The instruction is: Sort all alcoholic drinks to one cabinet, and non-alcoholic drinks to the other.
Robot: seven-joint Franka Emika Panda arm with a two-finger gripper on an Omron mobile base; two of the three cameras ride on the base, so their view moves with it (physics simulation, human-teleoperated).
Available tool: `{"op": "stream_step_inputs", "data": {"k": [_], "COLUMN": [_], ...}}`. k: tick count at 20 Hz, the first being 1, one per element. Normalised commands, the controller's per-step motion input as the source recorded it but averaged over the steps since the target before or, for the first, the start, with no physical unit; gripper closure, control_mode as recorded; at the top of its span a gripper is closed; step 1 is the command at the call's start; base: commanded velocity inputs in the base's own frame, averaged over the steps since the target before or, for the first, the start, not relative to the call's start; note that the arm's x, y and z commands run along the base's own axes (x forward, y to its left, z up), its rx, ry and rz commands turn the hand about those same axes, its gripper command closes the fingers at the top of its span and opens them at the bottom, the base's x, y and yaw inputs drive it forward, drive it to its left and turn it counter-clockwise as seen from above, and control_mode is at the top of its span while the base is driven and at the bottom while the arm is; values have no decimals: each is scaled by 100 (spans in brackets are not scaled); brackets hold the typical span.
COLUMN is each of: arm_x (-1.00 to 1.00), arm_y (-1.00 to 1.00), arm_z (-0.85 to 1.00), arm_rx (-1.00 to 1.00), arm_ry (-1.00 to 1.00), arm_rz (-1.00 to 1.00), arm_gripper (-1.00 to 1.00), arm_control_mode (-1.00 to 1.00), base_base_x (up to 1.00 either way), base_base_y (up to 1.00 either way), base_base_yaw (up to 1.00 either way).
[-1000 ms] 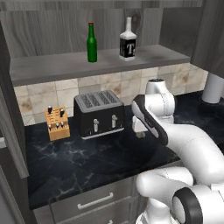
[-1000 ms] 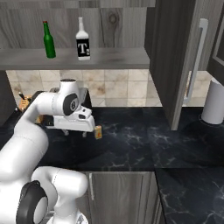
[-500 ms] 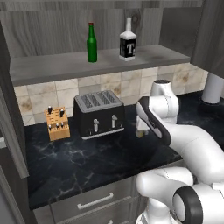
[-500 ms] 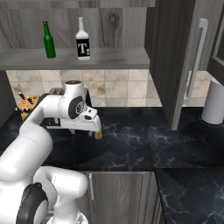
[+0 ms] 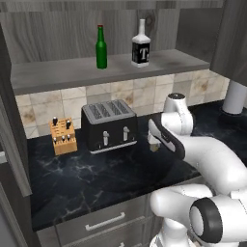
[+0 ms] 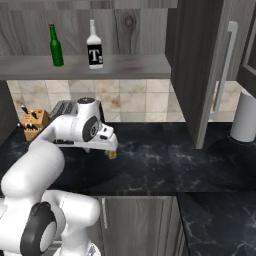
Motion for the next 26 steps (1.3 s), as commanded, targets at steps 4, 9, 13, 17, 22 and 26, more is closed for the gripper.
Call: {"op": "stream_step_inputs", "data": {"k": [4, 9, 13, 17, 22, 26], "arm_x": [31, 30, 31, 26, 24, 19], "arm_y": [0, 0, 0, 0, 0, 0], "arm_z": [-22, -18, -12, -9, -15, -17], "arm_rx": [0, 0, 0, 0, 0, 0], "arm_ry": [-3, -3, -2, -1, -1, -2], "arm_rz": [0, 0, 0, 0, 0, 0], "arm_gripper": [-100, -100, -100, -100, -100, -100], "arm_control_mode": [-100, -100, -100, -100, -100, -100], "base_base_x": [0, 0, 0, 0, 0, 0], "base_base_y": [0, 0, 0, 0, 0, 0], "base_base_yaw": [0, 0, 0, 0, 0, 0]}}
